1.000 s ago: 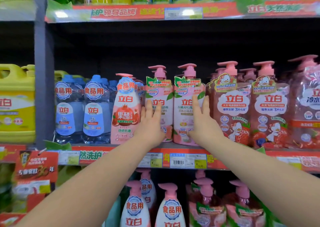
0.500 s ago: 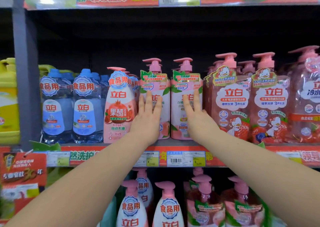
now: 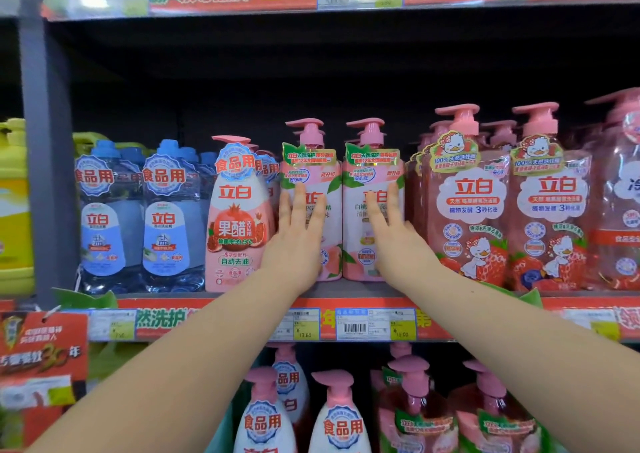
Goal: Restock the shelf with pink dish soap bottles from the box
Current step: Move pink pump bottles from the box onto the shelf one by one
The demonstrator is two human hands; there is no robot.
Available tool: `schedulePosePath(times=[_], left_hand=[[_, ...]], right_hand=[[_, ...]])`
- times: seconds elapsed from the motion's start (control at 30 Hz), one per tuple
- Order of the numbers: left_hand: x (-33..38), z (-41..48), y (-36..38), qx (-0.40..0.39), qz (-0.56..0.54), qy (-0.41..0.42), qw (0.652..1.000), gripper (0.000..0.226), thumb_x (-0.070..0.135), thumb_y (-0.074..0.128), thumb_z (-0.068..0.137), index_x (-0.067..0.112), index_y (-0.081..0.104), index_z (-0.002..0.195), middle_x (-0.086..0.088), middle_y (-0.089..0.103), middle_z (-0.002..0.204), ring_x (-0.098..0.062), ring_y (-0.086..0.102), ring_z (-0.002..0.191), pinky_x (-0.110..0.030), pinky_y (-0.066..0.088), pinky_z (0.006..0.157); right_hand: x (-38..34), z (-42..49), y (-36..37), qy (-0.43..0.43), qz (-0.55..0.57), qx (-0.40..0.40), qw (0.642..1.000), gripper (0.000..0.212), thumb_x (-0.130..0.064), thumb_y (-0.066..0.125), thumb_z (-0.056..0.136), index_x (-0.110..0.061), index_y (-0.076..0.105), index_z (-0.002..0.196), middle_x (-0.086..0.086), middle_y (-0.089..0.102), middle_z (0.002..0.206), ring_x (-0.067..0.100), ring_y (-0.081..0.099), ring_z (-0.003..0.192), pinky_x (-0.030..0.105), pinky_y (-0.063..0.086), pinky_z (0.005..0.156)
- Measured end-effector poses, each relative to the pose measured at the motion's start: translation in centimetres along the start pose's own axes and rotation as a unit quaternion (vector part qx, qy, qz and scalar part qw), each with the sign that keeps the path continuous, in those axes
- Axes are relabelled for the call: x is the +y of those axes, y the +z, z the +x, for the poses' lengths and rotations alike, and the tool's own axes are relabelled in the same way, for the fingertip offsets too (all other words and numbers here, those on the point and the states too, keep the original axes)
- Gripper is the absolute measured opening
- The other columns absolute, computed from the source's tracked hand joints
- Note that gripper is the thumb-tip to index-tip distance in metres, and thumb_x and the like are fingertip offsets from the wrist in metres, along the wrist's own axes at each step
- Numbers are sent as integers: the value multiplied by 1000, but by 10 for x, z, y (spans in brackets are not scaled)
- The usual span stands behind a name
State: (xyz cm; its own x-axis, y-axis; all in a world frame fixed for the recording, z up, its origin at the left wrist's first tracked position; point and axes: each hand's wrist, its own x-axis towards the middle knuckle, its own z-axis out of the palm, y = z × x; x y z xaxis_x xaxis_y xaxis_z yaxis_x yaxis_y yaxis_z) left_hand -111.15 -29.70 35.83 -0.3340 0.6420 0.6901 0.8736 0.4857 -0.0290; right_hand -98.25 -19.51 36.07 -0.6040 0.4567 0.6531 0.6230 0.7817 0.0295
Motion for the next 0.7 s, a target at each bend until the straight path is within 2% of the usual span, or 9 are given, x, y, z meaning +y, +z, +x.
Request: schedulePosePath(times=[0.23, 0.4, 0.47, 0.53, 0.6, 0.7], left_hand=[[1, 4, 3, -5, 19, -13, 1000, 107, 23, 69, 83, 23, -15, 149, -10, -31, 153, -32, -23, 142, -40, 38, 106], [4, 4, 3, -14, 39, -19, 999, 106, 26, 69, 83, 21, -14, 149, -13, -28, 154, -34, -21, 143, -40, 29, 112], [5, 3, -2, -19, 53, -16, 998, 103, 29, 68, 84, 19, -11, 150, -15, -24, 155, -36, -17, 144, -41, 20, 116], [6, 1, -10, -18, 58, -11, 998, 96, 33, 64, 86, 17, -5, 151, -16, -16, 157, -37, -10, 145, -42, 14, 117], [9, -5, -20, -19, 49, -3, 999, 88, 35, 59, 88, 15, 1, 151, -15, -9, 158, -37, -2, 145, -43, 17, 116], [16, -24, -35, -31, 32, 3, 999, 76, 37, 53, 90, 15, 10, 150, -13, 3, 158, -34, 19, 141, -45, 32, 107]], right_hand=[[1, 6, 5, 4, 19, -5, 1000, 104, 2, 61, 84, -19, -15, 151, 16, -30, 154, 39, 45, 123, 37, 49, 88], [2, 7, 3, 1, 21, -14, 1000, 102, -2, 62, 86, -20, -14, 151, 15, -29, 155, 38, 45, 124, 38, 48, 90], [2, 5, -1, 4, 18, -28, 999, 101, -3, 62, 86, -21, -13, 152, 14, -28, 156, 41, 39, 130, 41, 48, 94], [2, 3, -7, 4, 19, -46, 999, 98, -3, 61, 87, -23, -8, 152, 11, -25, 157, 43, 25, 138, 43, 44, 100], [1, -1, -15, -8, 16, -57, 998, 92, -3, 58, 88, -25, -3, 153, 8, -21, 159, 42, 14, 143, 43, 40, 103], [-2, -16, -26, -37, -17, -43, 998, 84, -13, 57, 90, -23, 2, 153, 8, -12, 160, 36, 11, 144, 43, 39, 103]])
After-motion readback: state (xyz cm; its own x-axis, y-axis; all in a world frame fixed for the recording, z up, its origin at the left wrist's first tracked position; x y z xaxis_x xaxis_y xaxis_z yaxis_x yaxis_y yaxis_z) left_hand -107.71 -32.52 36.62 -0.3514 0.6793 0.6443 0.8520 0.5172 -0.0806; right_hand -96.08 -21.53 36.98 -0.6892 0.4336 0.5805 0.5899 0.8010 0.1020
